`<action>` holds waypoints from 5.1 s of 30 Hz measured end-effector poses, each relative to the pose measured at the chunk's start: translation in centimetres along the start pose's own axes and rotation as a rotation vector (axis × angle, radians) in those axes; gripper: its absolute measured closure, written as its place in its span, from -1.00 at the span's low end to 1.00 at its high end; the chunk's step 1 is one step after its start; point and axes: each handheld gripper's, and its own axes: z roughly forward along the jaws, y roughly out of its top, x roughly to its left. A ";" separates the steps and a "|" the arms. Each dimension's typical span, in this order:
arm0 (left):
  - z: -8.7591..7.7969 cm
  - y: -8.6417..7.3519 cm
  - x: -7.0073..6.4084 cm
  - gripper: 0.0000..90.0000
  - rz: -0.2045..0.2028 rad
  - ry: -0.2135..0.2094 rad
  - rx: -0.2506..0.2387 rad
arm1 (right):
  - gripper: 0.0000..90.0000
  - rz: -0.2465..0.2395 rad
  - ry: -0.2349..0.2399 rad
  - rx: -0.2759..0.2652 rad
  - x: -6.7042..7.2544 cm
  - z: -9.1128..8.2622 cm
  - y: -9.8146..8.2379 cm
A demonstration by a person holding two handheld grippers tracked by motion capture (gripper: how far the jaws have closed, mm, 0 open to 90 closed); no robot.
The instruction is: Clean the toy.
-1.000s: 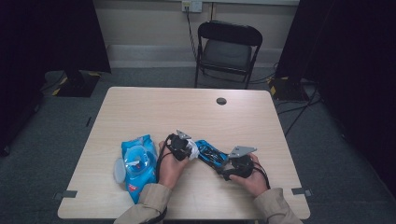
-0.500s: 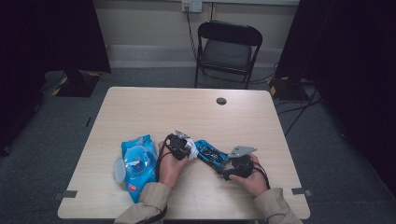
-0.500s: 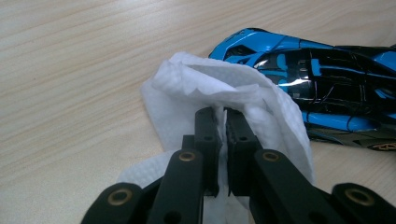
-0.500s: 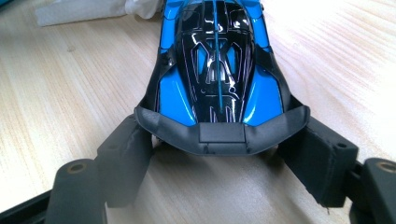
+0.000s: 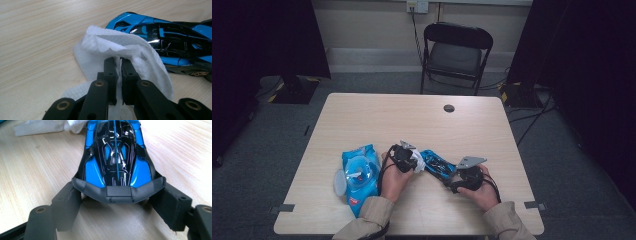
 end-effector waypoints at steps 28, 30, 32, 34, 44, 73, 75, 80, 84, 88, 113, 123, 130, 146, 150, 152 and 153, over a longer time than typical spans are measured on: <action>0.0 0.4 -0.1 0.86 0.019 -0.023 0.002 | -0.43 0.002 -0.002 0.002 0.0 0.0 0.1; 0.0 0.5 -0.1 0.86 0.030 -0.018 0.002 | -0.43 0.003 -0.004 0.002 0.0 0.1 0.1; 0.0 0.4 -0.1 0.86 0.030 -0.017 -0.002 | -0.43 0.003 -0.004 0.000 0.1 0.1 0.1; 0.0 0.3 -0.1 0.86 0.025 -0.022 -0.004 | -0.43 0.002 -0.004 0.001 0.0 0.1 0.1; -1.0 0.8 -0.4 0.88 0.032 -0.050 -0.020 | -0.43 0.002 -0.003 0.001 0.0 0.1 0.1; 0.6 -1.0 -3.2 0.89 0.074 -0.133 0.045 | -0.43 0.001 -0.003 0.003 0.0 0.1 0.1; 0.6 -1.1 -3.4 0.89 0.074 -0.138 0.043 | -0.43 0.001 -0.003 0.002 0.0 0.1 0.1; 0.7 -1.4 -4.7 0.89 0.105 -0.175 0.043 | -0.43 0.002 -0.004 0.002 0.0 0.1 0.1; 0.8 -1.5 -5.6 0.89 0.117 -0.180 0.037 | -0.43 0.002 -0.004 0.002 0.0 0.1 0.1; 0.8 -1.7 -5.6 0.89 0.108 -0.186 0.032 | -0.43 0.002 -0.004 0.001 0.0 0.1 0.1; 0.7 -1.9 -5.5 0.88 0.109 -0.195 0.023 | 0.07 -0.015 0.036 -0.031 -0.8 -2.3 2.7; 0.7 -2.1 -6.5 0.89 0.130 -0.230 0.024 | 0.32 -0.021 0.037 -0.010 -0.6 -0.9 2.8; 0.8 -2.3 -8.0 0.89 0.157 -0.272 0.024 | 0.32 -0.027 0.035 -0.005 -0.6 -0.9 2.9; -2.4 -1.8 -2.8 0.89 -0.016 0.005 -0.038 | 0.32 -0.028 0.034 -0.020 -0.6 -0.9 2.7; -1.2 -1.5 -2.2 0.88 -0.054 0.049 -0.003 | 0.32 -0.028 0.035 -0.024 -0.6 -0.9 2.6; -0.6 -1.5 -2.1 0.88 -0.055 0.048 0.020 | 0.32 -0.029 0.035 -0.026 -0.6 -0.8 2.6; -0.3 -1.4 -2.2 0.88 -0.057 0.043 0.026 | 0.32 -0.028 0.035 -0.028 -0.6 -0.8 2.6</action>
